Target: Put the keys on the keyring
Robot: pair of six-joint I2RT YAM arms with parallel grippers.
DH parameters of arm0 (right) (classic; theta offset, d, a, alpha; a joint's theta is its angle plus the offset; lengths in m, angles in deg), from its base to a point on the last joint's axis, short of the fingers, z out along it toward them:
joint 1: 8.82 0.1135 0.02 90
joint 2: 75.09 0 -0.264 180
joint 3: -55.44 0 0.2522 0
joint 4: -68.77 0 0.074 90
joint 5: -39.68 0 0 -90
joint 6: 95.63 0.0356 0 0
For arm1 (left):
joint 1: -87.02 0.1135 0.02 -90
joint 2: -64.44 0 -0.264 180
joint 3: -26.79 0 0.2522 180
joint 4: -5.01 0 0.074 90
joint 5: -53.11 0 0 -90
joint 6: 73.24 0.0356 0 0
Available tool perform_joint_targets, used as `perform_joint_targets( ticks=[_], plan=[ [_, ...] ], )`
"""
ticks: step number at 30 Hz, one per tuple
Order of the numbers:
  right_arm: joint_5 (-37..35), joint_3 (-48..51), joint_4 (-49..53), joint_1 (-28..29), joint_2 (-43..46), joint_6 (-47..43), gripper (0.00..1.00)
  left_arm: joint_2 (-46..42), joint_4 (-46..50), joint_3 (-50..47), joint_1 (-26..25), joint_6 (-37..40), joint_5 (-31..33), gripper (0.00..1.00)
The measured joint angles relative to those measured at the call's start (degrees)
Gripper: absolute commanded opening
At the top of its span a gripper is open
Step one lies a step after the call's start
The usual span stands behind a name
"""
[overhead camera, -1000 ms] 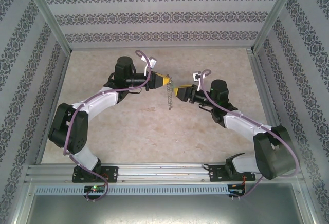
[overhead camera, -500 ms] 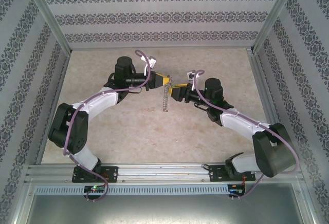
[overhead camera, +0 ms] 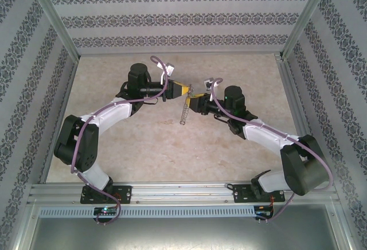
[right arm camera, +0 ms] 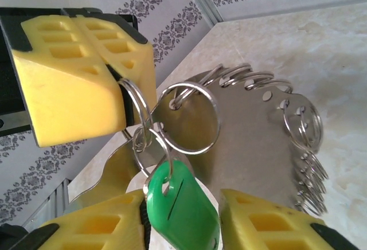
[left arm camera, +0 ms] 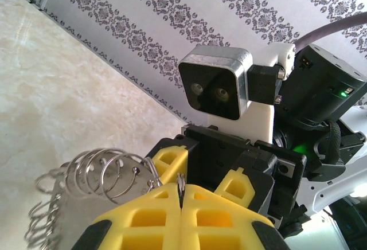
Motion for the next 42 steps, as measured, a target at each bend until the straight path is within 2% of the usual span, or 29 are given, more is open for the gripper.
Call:
perform_joint_targets(
  ticks=[6,8,15,19,26,42],
  plan=[
    [-0.2,0.0,0.3,0.0,0.0,-0.7,0.26,0.0,0.0,0.0,0.0,0.0,0.0,0.00],
    [-0.2,0.0,0.6,0.0,0.0,-0.9,0.26,0.0,0.0,0.0,0.0,0.0,0.0,0.00],
    [-0.2,0.0,1.6,0.0,0.0,-1.2,0.10,-0.2,0.0,0.0,0.0,0.0,0.2,0.00],
    [-0.2,0.0,1.6,0.4,0.0,-1.5,0.04,-0.2,0.0,0.0,0.0,0.0,0.4,0.00],
    [-0.1,0.0,1.8,0.4,0.0,-1.8,0.00,-0.2,0.0,0.0,0.0,-0.1,0.7,0.00],
    [1.8,-2.3,4.3,2.5,-0.9,-2.6,0.00,-0.3,-0.7,0.0,0.0,-0.4,1.1,0.00]
  ],
)
